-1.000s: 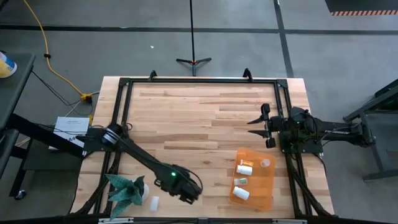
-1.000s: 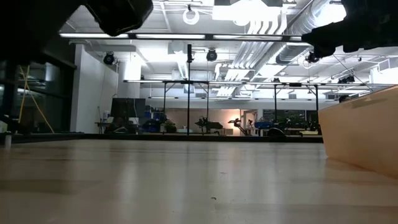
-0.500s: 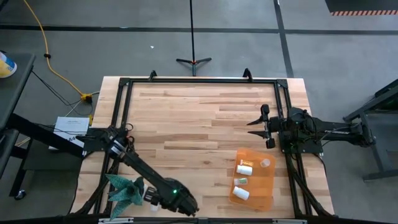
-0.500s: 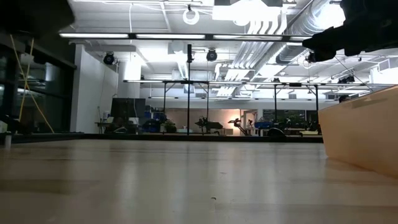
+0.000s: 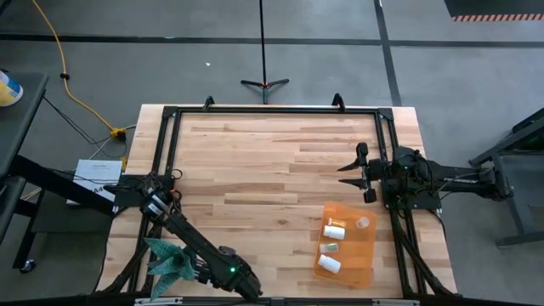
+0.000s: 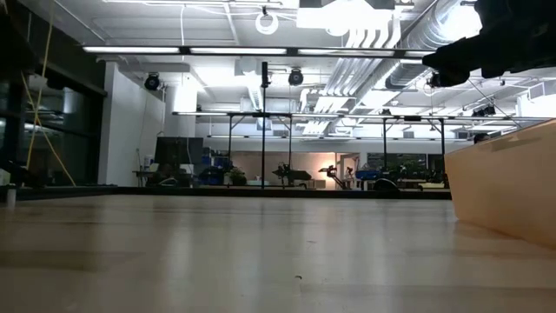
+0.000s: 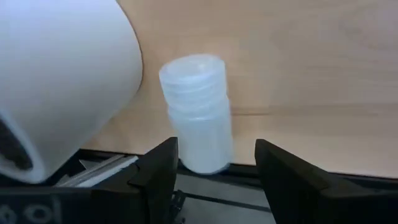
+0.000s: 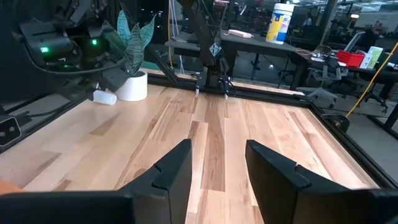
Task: Pick and place pill bottles into a basket
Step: Put the transparent medicine bottle into the orange bin
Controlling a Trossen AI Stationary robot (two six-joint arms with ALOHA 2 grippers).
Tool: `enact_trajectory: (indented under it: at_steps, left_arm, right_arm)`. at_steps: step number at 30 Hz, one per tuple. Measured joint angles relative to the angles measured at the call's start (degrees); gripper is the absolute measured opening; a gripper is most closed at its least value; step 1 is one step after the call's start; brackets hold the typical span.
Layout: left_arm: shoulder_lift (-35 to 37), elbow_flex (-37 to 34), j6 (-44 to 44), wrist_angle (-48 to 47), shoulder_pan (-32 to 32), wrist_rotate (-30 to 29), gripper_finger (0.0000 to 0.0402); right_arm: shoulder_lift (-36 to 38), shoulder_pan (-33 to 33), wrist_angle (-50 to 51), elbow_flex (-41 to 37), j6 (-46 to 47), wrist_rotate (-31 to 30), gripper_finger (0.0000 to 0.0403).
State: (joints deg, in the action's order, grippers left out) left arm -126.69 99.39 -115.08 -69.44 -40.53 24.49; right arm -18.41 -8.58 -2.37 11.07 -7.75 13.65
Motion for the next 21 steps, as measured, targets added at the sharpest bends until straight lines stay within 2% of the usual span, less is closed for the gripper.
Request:
enact_trajectory:
  at_steps: [9,14,19,21]
  left_arm:
    - [0.00,-3.08,1.77,1.02,0.02,-0.03,0.0246]
    - [0.32,-6.41,3.43,6.71,0.17,0.92,0.0246]
    - [0.43,-7.45,8.74,9.05,0.13,1.30,0.0238]
    - [0.58,-7.45,13.66,9.07,0.10,-0.46,0.0224]
  right_arm:
    - [0.00,-0.01,0.00,0.00,-0.04,0.00,0.0142]
    - [0.00,0.00,0.00,0.00,-0.04,0.02,0.0142]
    - [0.00,-0.02,0.00,0.00,-0.12,0.02,0.0142]
    - [0.00,0.00,0.00,0.00,-0.15,0.02,0.0142]
